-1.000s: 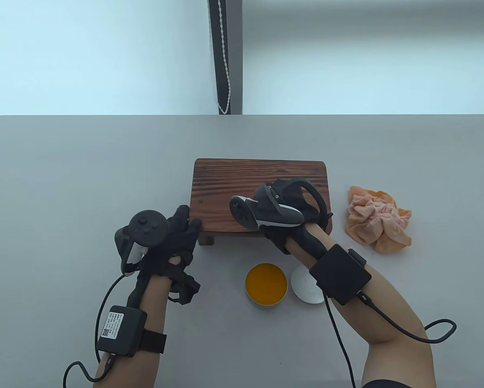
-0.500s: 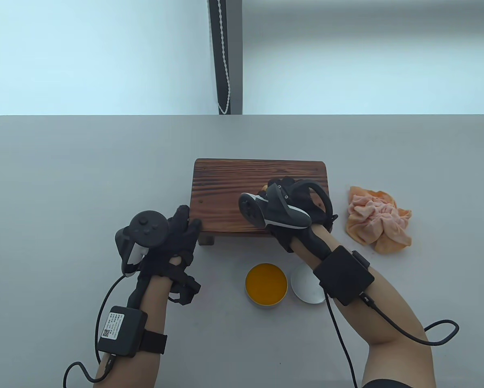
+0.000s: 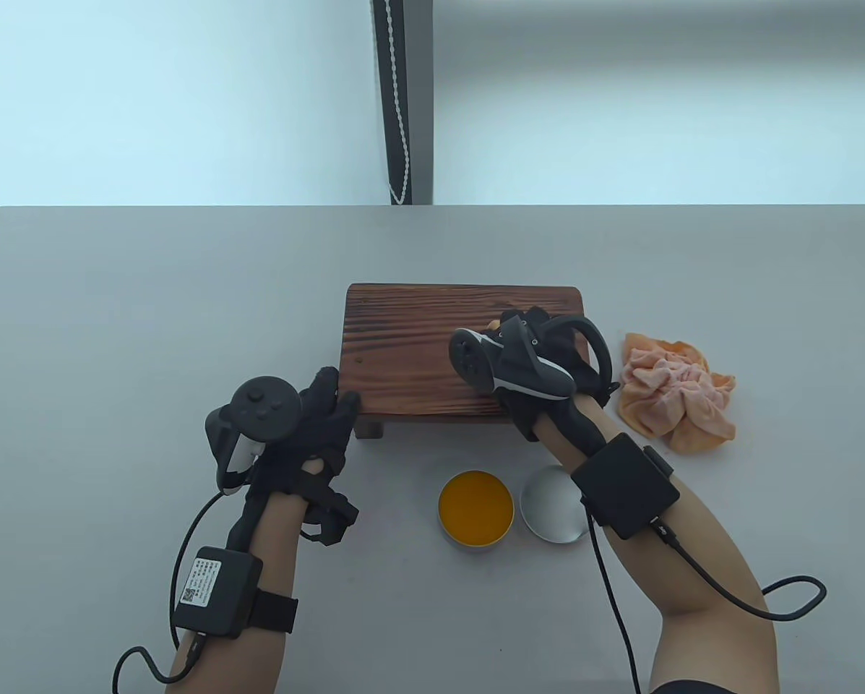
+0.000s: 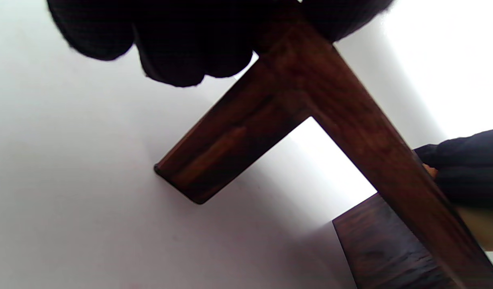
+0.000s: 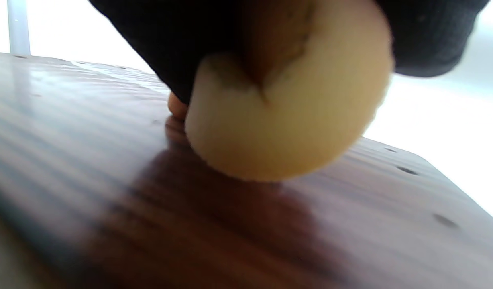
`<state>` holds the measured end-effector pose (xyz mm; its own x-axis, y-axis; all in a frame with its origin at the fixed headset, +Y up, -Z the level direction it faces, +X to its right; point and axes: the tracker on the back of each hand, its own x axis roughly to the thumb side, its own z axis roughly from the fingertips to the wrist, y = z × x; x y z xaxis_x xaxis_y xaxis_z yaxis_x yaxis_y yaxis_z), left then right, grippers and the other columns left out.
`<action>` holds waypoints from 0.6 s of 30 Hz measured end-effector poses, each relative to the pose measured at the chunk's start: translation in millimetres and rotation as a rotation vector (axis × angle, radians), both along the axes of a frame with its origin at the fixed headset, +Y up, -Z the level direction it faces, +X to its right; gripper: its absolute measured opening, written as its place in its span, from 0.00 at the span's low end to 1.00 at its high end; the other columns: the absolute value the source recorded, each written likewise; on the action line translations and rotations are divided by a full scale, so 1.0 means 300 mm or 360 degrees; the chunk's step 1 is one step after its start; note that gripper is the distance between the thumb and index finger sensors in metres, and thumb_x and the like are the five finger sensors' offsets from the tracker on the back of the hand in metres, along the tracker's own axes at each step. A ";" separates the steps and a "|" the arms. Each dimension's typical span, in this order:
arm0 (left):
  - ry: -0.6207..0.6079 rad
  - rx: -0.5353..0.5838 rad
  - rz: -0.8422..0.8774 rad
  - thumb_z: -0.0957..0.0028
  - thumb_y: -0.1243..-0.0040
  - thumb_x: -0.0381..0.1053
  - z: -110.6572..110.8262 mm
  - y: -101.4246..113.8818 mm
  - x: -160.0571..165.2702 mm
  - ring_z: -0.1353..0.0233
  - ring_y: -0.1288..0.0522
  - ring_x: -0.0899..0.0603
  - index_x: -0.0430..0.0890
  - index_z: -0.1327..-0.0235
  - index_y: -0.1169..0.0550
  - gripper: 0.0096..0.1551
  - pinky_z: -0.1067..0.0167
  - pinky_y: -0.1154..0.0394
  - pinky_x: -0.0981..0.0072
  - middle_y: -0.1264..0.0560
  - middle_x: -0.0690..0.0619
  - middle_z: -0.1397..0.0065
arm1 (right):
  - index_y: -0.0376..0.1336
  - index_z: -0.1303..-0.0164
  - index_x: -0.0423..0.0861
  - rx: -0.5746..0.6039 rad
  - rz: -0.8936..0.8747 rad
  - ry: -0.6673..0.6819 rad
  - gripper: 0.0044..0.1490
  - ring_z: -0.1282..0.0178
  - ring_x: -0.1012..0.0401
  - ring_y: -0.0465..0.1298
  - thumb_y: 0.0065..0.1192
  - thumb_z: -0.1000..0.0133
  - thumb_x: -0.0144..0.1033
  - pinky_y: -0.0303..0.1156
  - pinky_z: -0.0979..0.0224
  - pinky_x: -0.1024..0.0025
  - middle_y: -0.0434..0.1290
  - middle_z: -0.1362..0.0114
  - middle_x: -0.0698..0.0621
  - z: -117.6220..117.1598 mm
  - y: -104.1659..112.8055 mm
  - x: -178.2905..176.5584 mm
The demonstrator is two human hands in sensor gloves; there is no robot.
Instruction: Dip and apply wood wax on stool
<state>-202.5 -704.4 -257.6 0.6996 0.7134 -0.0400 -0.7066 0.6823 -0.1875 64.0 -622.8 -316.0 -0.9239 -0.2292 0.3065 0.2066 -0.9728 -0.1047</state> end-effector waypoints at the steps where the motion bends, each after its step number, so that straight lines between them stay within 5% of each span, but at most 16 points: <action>1: -0.0002 -0.0003 -0.0006 0.35 0.47 0.55 -0.001 0.001 -0.001 0.35 0.24 0.26 0.23 0.16 0.39 0.47 0.37 0.30 0.21 0.25 0.28 0.31 | 0.77 0.38 0.48 0.0009 0.0060 -0.0020 0.23 0.49 0.41 0.85 0.79 0.44 0.32 0.80 0.45 0.35 0.84 0.42 0.32 -0.001 0.001 0.008; 8: 0.0002 0.0004 -0.0015 0.35 0.47 0.55 0.000 0.003 0.004 0.35 0.24 0.26 0.23 0.16 0.39 0.47 0.37 0.30 0.21 0.25 0.28 0.31 | 0.77 0.38 0.46 -0.0120 0.0054 0.0108 0.23 0.50 0.41 0.85 0.80 0.45 0.32 0.80 0.44 0.35 0.84 0.43 0.32 0.086 0.019 0.005; 18: -0.0001 0.0019 -0.0022 0.35 0.46 0.55 -0.002 0.004 0.001 0.35 0.24 0.26 0.23 0.17 0.38 0.46 0.38 0.30 0.21 0.24 0.28 0.31 | 0.76 0.37 0.47 -0.0046 0.0122 -0.0039 0.24 0.49 0.41 0.84 0.78 0.44 0.32 0.80 0.44 0.35 0.84 0.42 0.32 -0.001 0.010 0.032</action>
